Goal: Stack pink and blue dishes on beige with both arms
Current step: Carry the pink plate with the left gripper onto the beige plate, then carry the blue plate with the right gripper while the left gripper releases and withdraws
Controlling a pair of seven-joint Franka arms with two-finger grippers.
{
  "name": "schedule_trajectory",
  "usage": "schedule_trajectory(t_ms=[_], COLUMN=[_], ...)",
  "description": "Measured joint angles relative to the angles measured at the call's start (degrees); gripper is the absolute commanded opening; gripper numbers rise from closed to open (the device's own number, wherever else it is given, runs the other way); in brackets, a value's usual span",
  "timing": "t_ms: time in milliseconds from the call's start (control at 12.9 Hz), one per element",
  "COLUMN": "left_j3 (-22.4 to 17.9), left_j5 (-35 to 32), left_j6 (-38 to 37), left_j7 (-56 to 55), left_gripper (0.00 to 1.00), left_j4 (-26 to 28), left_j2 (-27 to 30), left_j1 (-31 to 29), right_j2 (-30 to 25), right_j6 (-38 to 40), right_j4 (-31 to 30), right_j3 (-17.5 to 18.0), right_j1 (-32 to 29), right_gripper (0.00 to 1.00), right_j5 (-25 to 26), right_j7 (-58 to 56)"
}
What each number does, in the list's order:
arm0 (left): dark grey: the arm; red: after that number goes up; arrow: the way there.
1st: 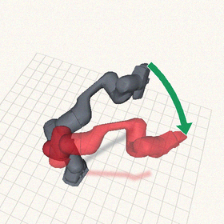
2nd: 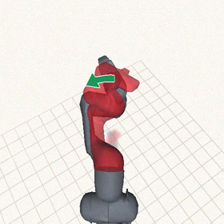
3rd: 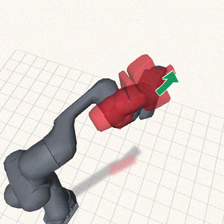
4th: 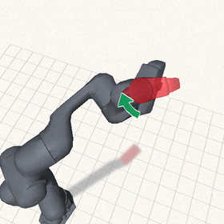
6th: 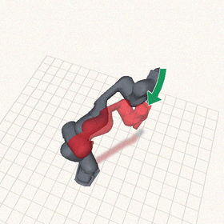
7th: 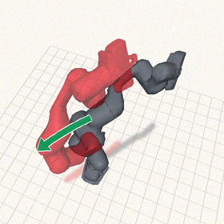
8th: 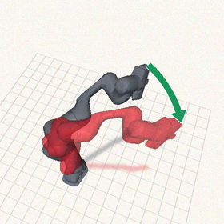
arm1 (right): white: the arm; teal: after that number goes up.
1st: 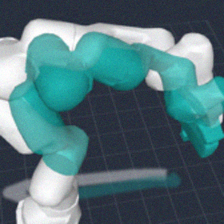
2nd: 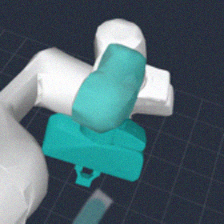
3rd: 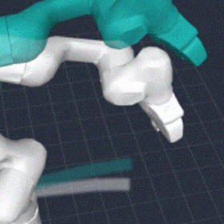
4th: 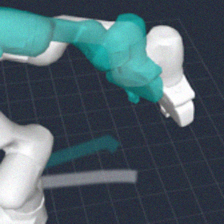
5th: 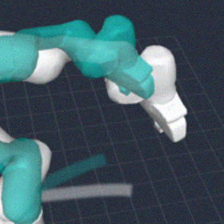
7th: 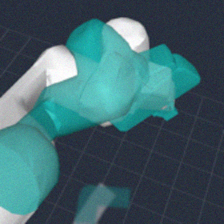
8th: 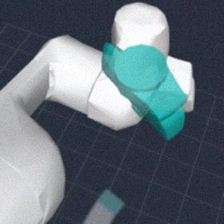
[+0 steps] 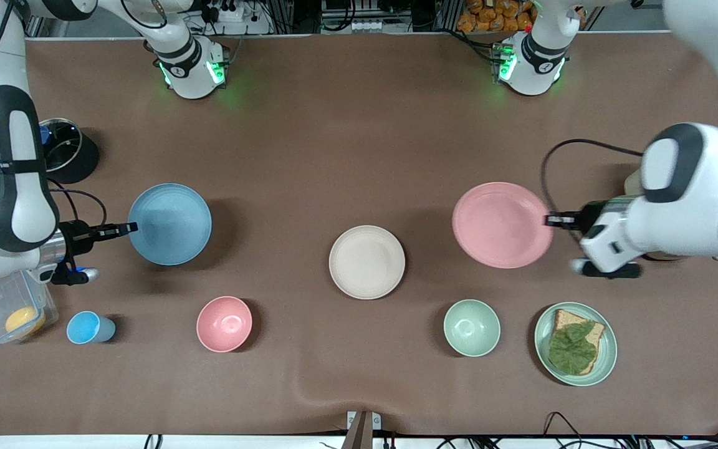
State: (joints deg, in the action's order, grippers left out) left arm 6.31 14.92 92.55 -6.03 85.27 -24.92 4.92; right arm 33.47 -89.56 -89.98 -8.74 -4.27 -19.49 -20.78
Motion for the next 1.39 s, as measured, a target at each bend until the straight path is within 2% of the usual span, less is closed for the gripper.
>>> schedule_trajectory(t_ms=[155, 387, 619, 773, 1392], left_j3=[0.17, 0.22, 0.17, 0.07, 1.20], left_j5=[1.44, 3.55, 4.29, 4.30, 4.30], left_j6=[6.32, 20.21, 31.31, 33.60, 33.76], left_j7=[-5.31, -10.12, -11.14, -11.14, -10.88], left_gripper=[0.00, 0.00, 0.00, 0.00, 0.00], left_j4=[0.07, 0.24, 0.23, 0.08, -0.13], left_j2=[-2.41, -7.14, -12.52, -15.04, -18.69], left_j1=[5.95, 13.83, 16.78, 16.74, 18.39], right_j2=[0.01, 0.04, 0.07, 0.09, 0.20], right_j6=[0.01, 0.01, 0.01, 0.01, -0.01], right_j4=[0.03, 0.05, 0.07, 0.06, 0.06], right_j3=[-0.02, -0.09, -0.17, -0.18, -0.15], right_j1=[0.00, -0.02, -0.04, -0.04, -0.03], right_gripper=[0.00, 0.00, 0.00, 0.00, 0.00], right_j5=[0.01, 0.02, 0.02, 0.03, 0.03], right_j7=[0.00, 0.00, 0.00, 0.00, 0.00])
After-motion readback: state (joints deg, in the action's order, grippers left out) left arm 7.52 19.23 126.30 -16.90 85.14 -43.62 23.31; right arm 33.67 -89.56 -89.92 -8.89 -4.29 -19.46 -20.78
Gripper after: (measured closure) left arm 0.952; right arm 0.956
